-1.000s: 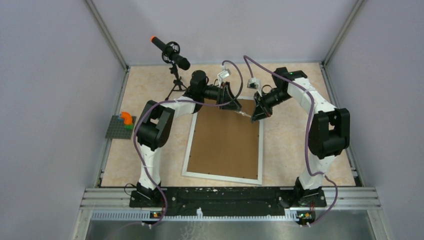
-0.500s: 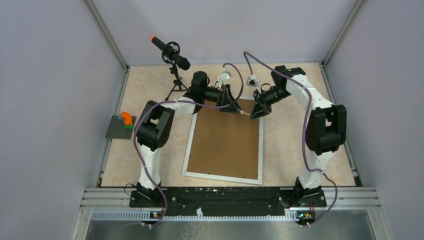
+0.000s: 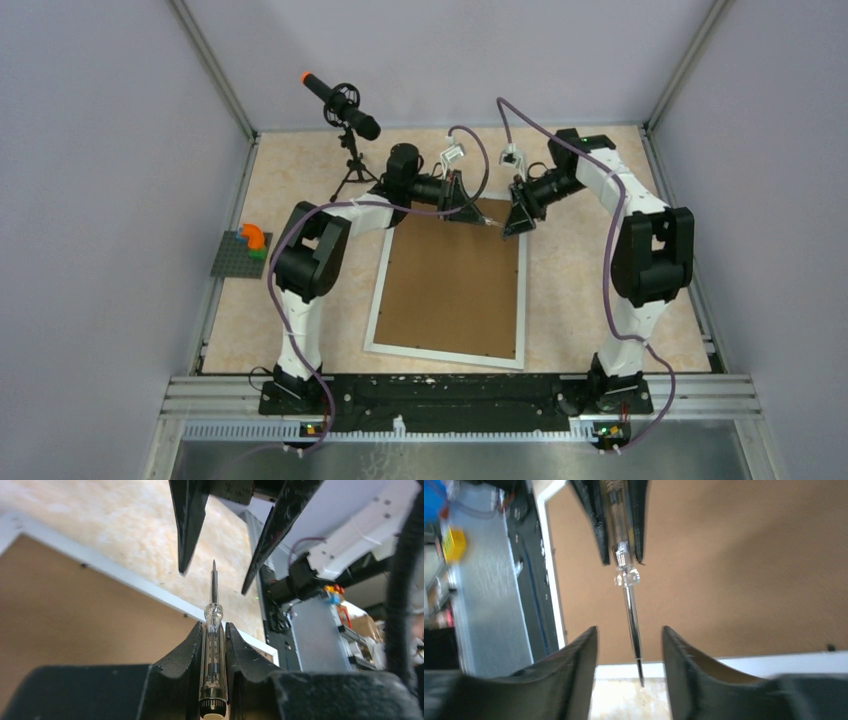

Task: Take the photo out of the frame
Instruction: Adjust the screwdriver, then release the photo frame item from the photo frame.

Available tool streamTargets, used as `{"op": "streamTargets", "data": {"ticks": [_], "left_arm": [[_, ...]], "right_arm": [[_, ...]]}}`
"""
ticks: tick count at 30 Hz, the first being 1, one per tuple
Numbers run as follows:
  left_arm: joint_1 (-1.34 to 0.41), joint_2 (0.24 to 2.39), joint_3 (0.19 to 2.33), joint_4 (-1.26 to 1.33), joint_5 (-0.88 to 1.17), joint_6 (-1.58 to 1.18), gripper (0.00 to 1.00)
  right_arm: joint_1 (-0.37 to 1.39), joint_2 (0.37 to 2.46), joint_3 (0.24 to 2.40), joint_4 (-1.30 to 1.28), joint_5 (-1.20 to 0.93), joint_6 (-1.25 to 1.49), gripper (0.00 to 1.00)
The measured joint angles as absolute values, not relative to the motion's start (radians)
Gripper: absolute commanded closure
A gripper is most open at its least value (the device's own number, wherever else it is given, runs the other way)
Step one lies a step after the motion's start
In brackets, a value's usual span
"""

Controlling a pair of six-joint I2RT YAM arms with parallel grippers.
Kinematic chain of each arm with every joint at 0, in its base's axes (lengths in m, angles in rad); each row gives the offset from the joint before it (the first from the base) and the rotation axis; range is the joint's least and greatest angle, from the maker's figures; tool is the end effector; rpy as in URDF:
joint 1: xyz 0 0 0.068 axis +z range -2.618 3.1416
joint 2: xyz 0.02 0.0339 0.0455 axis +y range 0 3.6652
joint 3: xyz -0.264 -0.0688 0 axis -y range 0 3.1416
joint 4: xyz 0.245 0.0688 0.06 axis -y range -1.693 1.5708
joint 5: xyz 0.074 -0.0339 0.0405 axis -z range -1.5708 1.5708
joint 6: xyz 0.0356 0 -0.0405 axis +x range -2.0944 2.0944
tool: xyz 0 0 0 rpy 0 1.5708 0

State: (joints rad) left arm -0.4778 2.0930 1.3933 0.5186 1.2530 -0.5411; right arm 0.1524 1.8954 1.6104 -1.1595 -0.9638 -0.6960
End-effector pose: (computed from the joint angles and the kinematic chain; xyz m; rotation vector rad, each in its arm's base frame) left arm 0.3943 -0.2422 0.2151 0.9765 1.7409 -1.7747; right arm 0.3594 0.0848 0.2589 -1.1051 2.2459 1.2179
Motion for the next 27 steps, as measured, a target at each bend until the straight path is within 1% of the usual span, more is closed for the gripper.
{"op": "streamTargets", "data": {"ticks": [4,8,12,17,27], "left_arm": [[-0.472,2.139,1.496,0.362,1.121,-0.493,1.0],[-0.47,2.196,1.571,0.262,1.029,-0.442,1.0],[-0.469,2.252,1.615,0.2,0.988,-0.403,1.0],[-0.469,2.295,1.634,0.149,0.961,-0.359,1.0],[-0.469,2.324,1.638,0.158,0.962,-0.327,1.0]], "right_arm": [[0.029,1.885,1.541,-0.928,-0.875,-0.487,0.41],[-0.051,1.885,1.493,-0.793,-0.76,-0.342,0.46],[-0.05,1.892,1.49,-0.711,-0.704,-0.246,0.49],[-0.046,1.915,1.464,-0.633,-0.684,-0.173,0.53],[-0.042,2.006,1.398,-0.559,-0.682,-0.075,0.62]]}}
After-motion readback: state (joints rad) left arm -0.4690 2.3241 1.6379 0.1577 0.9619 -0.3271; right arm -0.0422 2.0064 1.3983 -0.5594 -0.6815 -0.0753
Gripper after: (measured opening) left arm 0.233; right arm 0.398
